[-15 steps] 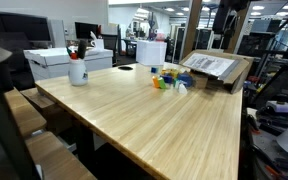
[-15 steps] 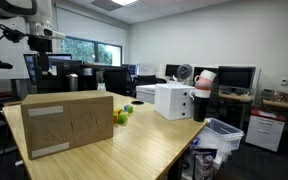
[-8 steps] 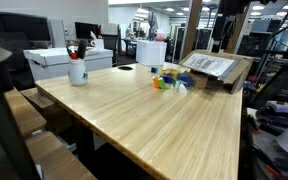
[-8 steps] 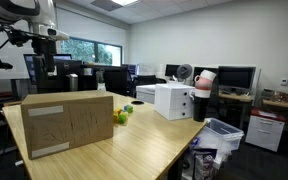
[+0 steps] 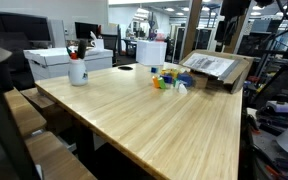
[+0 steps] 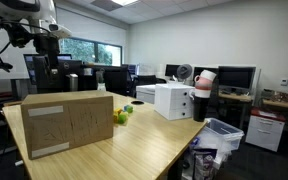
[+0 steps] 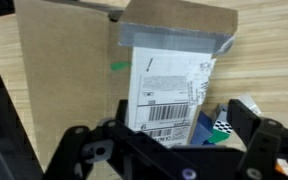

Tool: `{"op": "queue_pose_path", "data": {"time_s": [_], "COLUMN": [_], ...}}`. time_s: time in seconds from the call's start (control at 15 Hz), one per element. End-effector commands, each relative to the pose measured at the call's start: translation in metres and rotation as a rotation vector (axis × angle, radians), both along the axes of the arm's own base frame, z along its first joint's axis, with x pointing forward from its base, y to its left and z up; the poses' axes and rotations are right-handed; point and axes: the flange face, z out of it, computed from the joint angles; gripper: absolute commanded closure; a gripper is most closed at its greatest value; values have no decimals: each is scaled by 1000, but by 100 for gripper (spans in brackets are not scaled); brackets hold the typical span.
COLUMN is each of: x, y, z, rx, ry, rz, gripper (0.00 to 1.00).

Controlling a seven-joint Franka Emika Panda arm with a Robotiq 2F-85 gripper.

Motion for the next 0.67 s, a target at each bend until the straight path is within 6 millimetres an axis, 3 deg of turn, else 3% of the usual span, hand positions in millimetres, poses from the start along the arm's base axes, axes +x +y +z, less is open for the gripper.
{"op": "queue_pose_path", "data": {"time_s": [0.0, 0.47, 0.53, 0.6], "x": [-16, -33, -48, -53], "y": [-19, -31, 13, 25], "z": [6, -3, -32, -42], "rx": [-106, -150, -158, -143], "ry": [8, 72, 80, 91], "rz": [-1, -42, -48, -58], "gripper": [0, 0, 0, 0]}}
